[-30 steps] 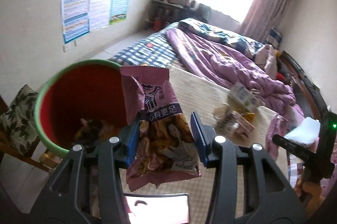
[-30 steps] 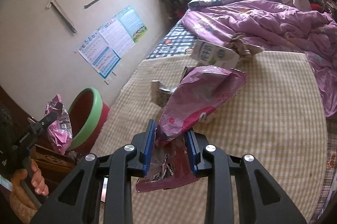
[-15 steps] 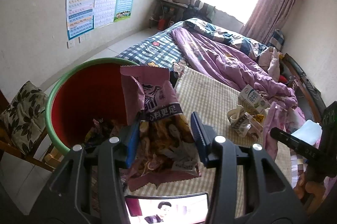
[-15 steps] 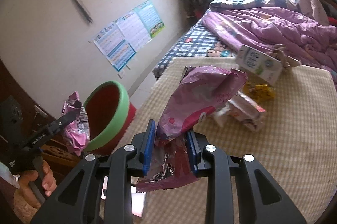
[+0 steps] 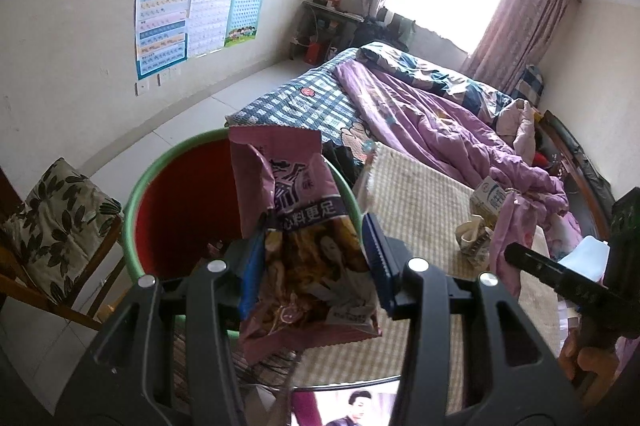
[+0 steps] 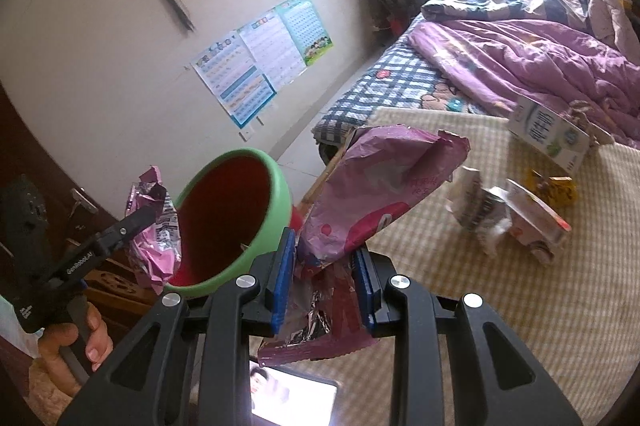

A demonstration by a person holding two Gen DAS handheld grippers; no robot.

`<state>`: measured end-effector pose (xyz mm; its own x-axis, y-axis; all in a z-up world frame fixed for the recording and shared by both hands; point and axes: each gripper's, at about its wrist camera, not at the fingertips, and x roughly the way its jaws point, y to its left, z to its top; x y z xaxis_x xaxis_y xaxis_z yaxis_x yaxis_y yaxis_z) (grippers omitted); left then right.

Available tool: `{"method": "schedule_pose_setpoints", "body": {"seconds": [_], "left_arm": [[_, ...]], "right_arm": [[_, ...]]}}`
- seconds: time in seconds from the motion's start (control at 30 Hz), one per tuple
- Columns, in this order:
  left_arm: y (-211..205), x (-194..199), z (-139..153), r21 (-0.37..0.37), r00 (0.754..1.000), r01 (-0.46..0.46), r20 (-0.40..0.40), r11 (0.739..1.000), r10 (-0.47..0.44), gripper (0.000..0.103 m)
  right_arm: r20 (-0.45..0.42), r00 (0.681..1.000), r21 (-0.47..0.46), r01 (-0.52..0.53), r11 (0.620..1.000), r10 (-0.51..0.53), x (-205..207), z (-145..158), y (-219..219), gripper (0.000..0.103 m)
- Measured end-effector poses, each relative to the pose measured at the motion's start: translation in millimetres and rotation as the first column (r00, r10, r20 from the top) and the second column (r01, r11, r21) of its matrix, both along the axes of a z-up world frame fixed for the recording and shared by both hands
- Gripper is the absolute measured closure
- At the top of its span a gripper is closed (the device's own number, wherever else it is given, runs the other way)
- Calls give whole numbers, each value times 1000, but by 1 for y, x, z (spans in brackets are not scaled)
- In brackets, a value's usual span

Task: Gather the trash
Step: 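Carry both bags over the red bucket and open both grippers to drop them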

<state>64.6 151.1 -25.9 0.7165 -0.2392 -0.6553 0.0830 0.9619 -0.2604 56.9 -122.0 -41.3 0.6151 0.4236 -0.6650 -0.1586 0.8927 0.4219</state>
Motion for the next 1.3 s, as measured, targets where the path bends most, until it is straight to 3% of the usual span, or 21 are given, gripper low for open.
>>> {"method": "schedule_pose_setpoints", "body": {"seconds": [0.57,0.8,1.3], "left_arm": [[33,19,-8,4,999,32,-27,999,-32,59],[32,25,-15,12,997,69,-43,998,-68,59],[47,40,-28,5,994,73,-77,997,-72,59]], "right_arm": [[42,996,-1,-76,997,76,15,15,62,74],[56,984,-14,-170,985,171,22,17,90,73],[65,963,-25,-260,965,261,40,16,137,73]]}}
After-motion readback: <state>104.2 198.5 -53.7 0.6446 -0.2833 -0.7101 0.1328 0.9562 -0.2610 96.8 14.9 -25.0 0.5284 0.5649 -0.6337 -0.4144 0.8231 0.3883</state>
